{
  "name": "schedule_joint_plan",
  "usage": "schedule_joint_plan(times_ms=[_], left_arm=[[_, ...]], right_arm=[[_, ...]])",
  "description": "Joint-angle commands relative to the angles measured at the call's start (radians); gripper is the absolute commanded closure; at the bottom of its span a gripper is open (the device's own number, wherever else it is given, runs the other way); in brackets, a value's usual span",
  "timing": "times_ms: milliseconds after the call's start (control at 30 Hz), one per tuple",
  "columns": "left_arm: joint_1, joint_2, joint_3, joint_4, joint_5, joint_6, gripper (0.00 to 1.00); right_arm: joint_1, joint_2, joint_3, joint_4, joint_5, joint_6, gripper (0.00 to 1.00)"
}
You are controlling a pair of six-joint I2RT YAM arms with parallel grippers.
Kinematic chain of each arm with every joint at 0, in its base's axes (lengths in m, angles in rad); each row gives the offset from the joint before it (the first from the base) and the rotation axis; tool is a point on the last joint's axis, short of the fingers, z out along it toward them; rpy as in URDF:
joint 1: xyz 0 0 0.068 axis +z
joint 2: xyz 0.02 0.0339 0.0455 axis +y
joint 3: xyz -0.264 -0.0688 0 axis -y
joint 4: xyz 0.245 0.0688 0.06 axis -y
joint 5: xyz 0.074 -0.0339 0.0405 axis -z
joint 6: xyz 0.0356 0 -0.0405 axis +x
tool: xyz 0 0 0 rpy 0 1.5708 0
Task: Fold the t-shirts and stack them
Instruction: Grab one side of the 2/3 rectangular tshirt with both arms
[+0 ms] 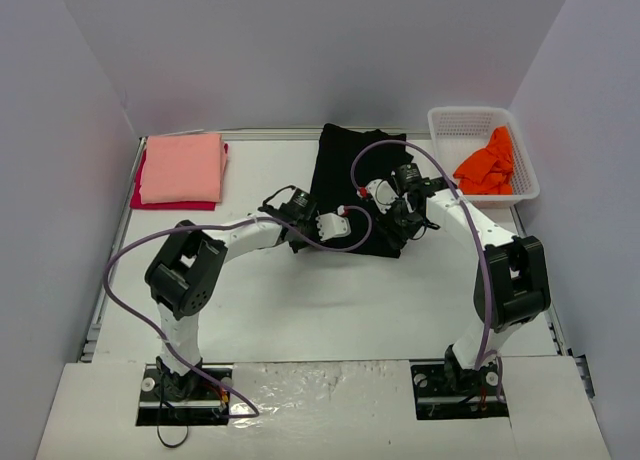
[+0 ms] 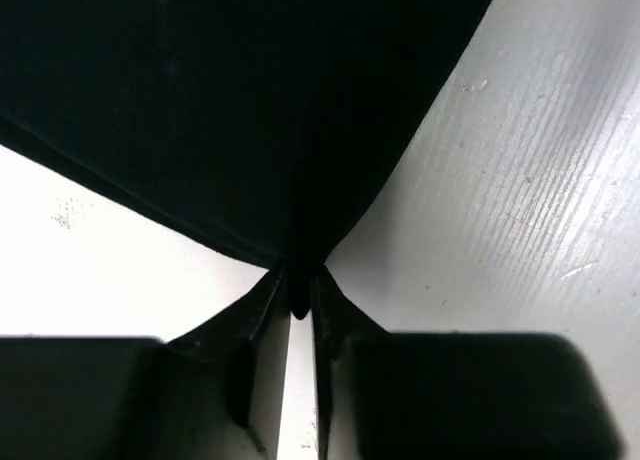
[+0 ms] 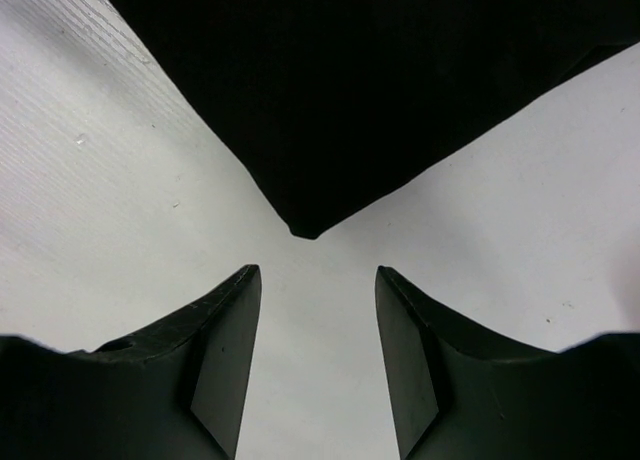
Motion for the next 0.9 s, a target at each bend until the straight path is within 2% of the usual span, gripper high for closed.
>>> schedule_joint_plan(times_ms=[0,33,300,533,633,867], left_arm=[[0.009,0.007,0.054,-0.060,0.001,-0.002,0.90],[0.009,0.010,0.060,-0.069,0.007,-0.002,0.97],[0.022,-0.003,0.079,-0.163,0.116,0.013,0.98],[0.075,-0.007,0.124,-0.273,0.244,0.004,0.98],[0.104,0.006,0.172,-0.334,0.325,-0.005,0.98],[0.134,0.030,0.236,-0.425,0.396,0.002,0.98]], right_arm=[[-0.005,-0.012,-0.019,-0.022,0.022,0.011,0.54],[-0.005,-0.018,-0.021,-0.021,0.028,0.011,0.54],[-0.014,-0.055,-0.036,-0.036,0.064,0.026,0.54],[-0.049,-0.176,-0.079,-0.036,0.122,0.055,0.55],[-0.063,-0.234,-0.090,-0.038,0.095,0.049,0.61],[-0.061,-0.382,-0.146,-0.062,-0.108,-0.030,0.60]])
